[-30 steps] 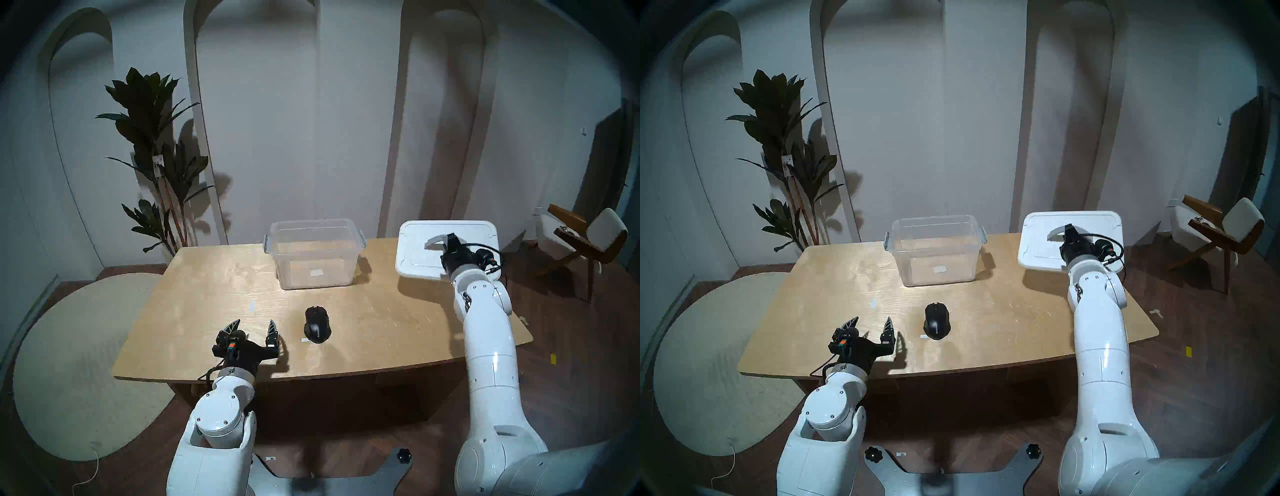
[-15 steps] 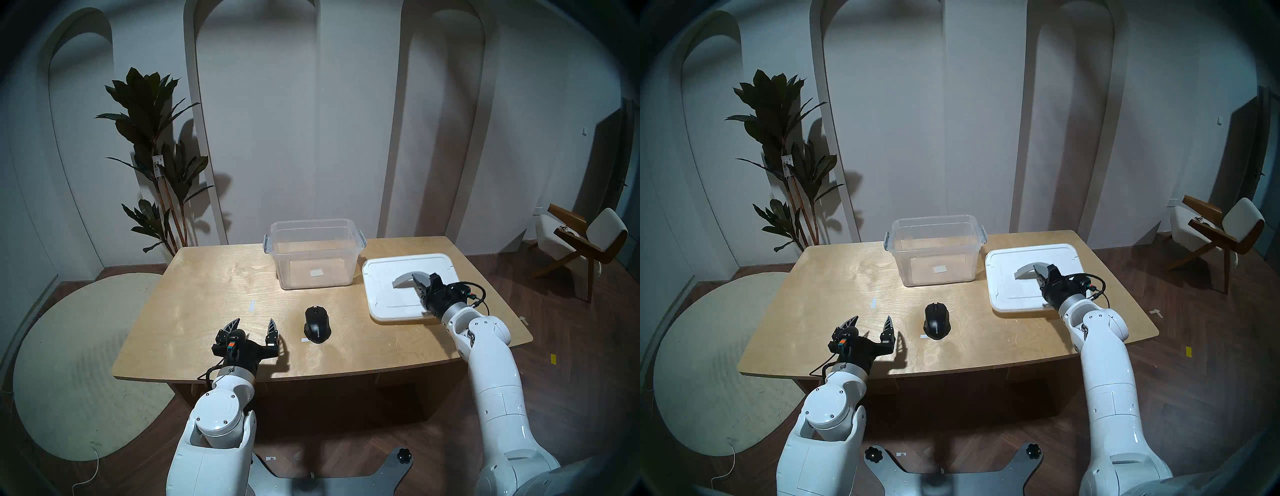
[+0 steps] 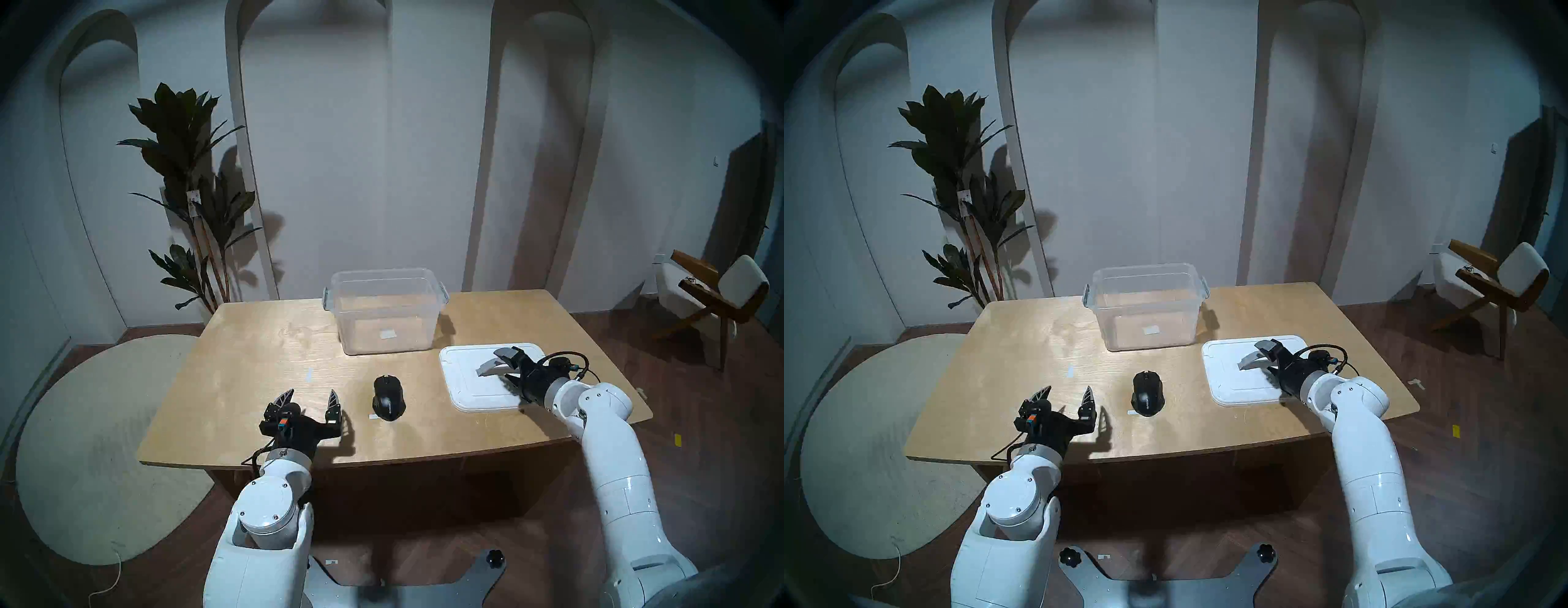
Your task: Open a storage container and put mouse inside
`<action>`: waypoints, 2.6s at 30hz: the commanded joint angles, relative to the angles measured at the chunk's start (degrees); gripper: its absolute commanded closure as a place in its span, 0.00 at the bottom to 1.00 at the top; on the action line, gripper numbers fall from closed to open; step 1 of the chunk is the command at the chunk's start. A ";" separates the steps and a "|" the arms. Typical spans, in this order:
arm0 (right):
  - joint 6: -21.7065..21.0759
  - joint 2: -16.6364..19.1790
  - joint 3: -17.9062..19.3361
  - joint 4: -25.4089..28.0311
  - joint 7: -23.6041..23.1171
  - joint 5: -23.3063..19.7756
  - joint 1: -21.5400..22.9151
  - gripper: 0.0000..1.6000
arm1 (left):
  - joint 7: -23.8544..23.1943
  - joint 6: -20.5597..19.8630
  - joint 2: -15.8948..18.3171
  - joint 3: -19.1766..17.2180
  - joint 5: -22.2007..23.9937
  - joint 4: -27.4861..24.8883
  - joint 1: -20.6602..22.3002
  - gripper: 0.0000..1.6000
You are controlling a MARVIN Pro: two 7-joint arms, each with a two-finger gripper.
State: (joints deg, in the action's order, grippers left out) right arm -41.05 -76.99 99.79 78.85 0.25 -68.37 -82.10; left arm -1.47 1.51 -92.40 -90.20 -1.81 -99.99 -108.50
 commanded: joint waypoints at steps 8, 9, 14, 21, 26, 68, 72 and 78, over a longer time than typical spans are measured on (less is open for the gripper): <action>-6.40 -2.36 4.29 12.34 13.00 -4.55 -3.22 0.00 | -0.12 0.26 0.14 0.09 0.09 -1.35 0.25 0.00; -4.88 -2.40 4.33 12.08 12.98 -2.65 -3.08 0.00 | -0.13 0.25 0.12 0.09 0.08 -1.37 0.24 0.00; -5.57 -3.52 5.24 10.05 19.71 -2.85 0.08 0.00 | -0.16 0.20 0.13 0.09 0.10 -1.47 0.18 0.00; -7.48 -3.70 4.13 15.88 22.24 -3.19 -2.43 0.00 | -0.14 0.22 0.13 0.09 0.09 -1.42 0.20 0.00; -9.63 -1.08 -1.25 18.96 20.44 0.18 -4.75 0.00 | -0.12 0.27 0.11 0.08 0.06 -1.27 0.28 0.00; 15.38 18.28 -11.58 32.12 23.31 43.01 -9.79 0.00 | -0.05 0.35 0.13 0.04 0.02 -0.29 0.71 0.00; 18.65 20.52 -11.98 31.82 18.09 39.23 -11.40 0.00 | -0.06 0.42 0.12 0.06 0.03 -0.51 0.67 0.00; 21.79 20.36 -8.59 27.49 11.52 33.60 -10.16 0.00 | -0.05 0.39 0.13 0.05 0.02 -0.40 0.69 0.00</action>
State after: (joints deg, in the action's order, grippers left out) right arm -23.09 -58.05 87.88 108.85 17.15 -29.76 -93.14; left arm -1.47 1.53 -92.40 -90.20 -1.82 -99.19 -108.40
